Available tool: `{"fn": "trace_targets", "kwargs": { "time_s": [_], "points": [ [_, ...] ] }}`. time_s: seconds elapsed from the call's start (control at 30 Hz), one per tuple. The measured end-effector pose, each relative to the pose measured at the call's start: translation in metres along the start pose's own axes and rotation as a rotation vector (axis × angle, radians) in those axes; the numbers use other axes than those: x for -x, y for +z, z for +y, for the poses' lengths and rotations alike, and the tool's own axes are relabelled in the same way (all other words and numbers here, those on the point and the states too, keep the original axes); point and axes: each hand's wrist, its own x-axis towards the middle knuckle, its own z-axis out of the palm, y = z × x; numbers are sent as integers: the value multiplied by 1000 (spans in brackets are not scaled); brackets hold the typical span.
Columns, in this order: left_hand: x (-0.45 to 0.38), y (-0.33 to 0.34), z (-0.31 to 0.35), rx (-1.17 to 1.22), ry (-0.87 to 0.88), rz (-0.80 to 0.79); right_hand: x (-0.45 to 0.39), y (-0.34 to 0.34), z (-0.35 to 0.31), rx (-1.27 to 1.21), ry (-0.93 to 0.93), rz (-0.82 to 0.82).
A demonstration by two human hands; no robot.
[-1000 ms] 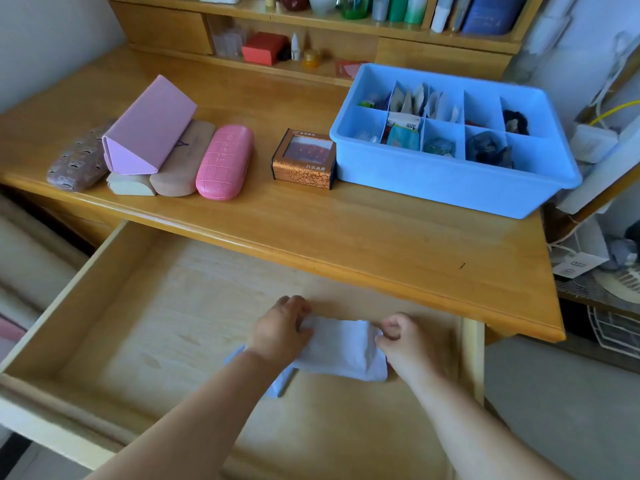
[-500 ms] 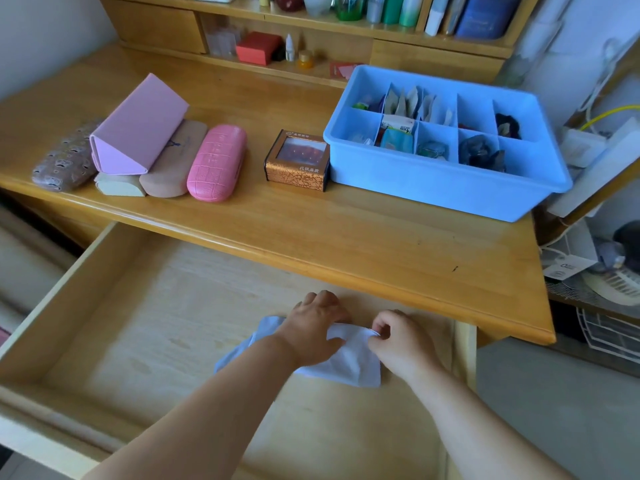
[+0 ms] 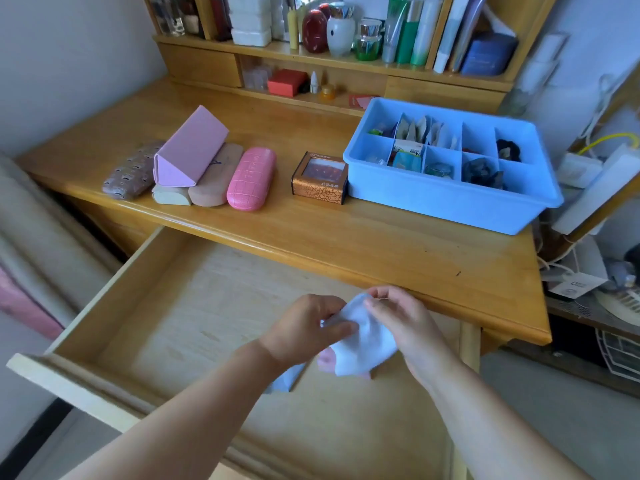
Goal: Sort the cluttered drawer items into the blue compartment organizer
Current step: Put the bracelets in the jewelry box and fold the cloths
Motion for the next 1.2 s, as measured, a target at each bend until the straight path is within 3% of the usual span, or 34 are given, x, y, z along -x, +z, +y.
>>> {"fn": "trace_targets", "kwargs": {
  "time_s": [0.07, 0.13, 0.27, 0.43, 0.67, 0.83, 1.2],
  "points": [
    [8, -5, 10, 167, -68, 59, 4, -2, -3, -395, 136, -151],
    [16, -8, 18, 388, -124, 106, 11, -3, -2, -588, 279, -226],
    [30, -3, 22, 598, -259, 185, 28, 3, 3, -317, 303, -209],
    [46, 3, 20, 722, -369, 115, 39, 3, -1, -132, 269, -63],
    [54, -3, 29, 597, -276, 121, 52, -2, -20, 51, 151, -84],
    [63, -17, 38, 759, -81, 31, 55, -17, -36, -158, 74, -204],
    [62, -20, 37, 569, -81, 67, 49, -15, -32, -16, -6, -153]
  ]
}}
